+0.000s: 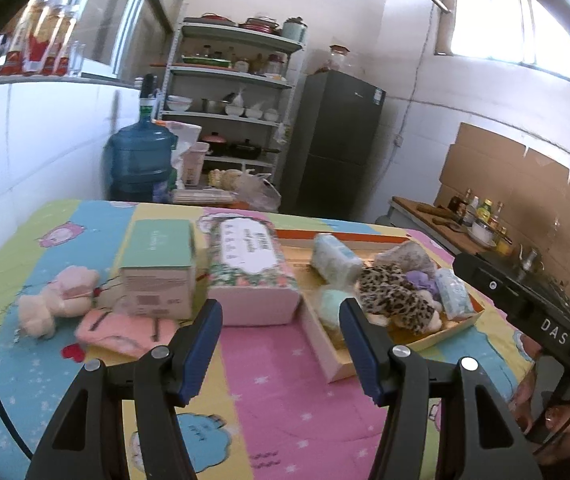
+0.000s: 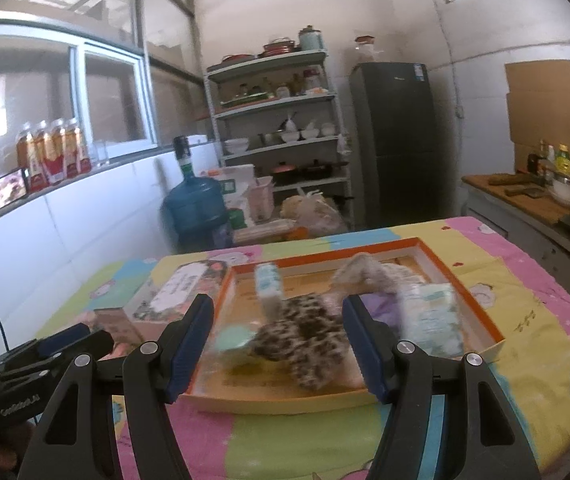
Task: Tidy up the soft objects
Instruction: 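Move both grippers from the box to the pink plush and pink towel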
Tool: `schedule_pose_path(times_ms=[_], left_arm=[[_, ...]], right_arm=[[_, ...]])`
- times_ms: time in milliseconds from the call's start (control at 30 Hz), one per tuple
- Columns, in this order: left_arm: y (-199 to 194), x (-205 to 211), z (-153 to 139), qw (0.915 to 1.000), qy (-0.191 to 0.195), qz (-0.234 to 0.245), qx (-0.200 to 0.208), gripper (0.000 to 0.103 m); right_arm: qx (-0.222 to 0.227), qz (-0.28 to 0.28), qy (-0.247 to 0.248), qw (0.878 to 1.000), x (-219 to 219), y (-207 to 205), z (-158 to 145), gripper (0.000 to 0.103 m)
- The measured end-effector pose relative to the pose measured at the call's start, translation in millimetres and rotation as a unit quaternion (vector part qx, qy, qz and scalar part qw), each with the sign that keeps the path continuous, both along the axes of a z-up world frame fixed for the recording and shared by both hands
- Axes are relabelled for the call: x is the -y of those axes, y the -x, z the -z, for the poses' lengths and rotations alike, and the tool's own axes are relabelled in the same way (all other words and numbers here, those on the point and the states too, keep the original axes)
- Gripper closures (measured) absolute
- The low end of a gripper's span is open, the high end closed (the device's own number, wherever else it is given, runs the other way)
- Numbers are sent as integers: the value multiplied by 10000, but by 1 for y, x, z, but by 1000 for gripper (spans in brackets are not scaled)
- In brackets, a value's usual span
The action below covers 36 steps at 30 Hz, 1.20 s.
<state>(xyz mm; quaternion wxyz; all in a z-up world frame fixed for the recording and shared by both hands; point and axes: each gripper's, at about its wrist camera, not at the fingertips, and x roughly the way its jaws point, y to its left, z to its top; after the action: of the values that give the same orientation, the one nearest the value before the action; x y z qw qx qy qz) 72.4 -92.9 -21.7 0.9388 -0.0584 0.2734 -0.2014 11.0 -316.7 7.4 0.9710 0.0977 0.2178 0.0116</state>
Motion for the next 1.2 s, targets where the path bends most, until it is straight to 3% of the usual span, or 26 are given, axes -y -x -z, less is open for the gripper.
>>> schedule_pose_path(times_ms=[567,900,1100,1200], left_arm=[[10,-74,7,9986,-8,-523,-18,42],[12,-134,23,9938,112,-1092,-180,42],[12,-166,29,9891,230,-1433,-238,42],[11,-180,31,9875,290,-1530,-249,42]], right_arm=[[-78,-485,183,9986,-70,-5,-2,34],[-315,-946,210,9948,-114,-21,10,34],[-656,-1614,227,9844,-156,-43,30,34],[-914,-2326,496,9670,-188,-62,41,35]])
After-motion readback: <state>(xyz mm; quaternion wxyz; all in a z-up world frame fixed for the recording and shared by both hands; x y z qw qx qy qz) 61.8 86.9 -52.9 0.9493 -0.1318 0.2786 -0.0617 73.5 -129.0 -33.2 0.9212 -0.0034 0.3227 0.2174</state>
